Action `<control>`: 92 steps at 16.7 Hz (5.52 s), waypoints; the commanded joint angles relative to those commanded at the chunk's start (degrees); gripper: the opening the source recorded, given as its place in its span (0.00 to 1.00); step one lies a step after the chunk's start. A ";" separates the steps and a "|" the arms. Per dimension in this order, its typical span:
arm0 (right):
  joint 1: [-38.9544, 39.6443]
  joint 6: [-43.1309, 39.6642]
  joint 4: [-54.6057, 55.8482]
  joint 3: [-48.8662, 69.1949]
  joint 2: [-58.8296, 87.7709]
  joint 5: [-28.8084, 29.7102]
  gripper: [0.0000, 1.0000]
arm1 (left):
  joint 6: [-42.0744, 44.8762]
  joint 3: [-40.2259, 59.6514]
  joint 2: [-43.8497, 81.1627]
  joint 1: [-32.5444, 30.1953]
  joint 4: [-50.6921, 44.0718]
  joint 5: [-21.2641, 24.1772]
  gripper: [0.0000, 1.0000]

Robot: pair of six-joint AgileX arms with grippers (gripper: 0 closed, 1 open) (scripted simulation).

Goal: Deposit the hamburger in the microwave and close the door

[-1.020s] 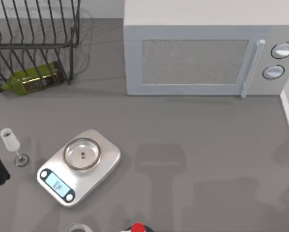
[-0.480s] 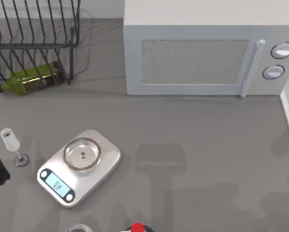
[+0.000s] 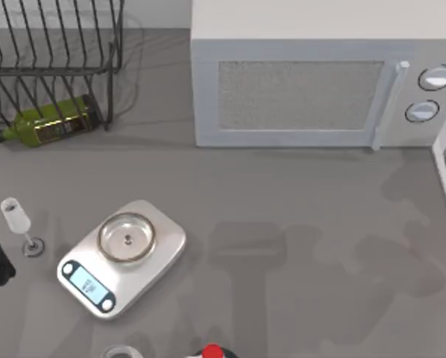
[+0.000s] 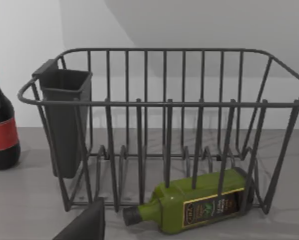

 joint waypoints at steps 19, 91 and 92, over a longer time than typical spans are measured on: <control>25.56 48.14 84.62 10.90 43.02 27.63 0.00 | 0.00 0.00 0.00 0.00 0.00 0.00 1.00; 25.67 49.06 86.08 11.14 43.64 28.51 1.00 | 0.22 -3.38 -0.51 -18.16 3.48 -18.09 0.00; 25.67 49.06 86.08 11.14 43.64 28.51 1.00 | 0.27 -3.68 1.60 -19.76 5.86 -19.70 0.00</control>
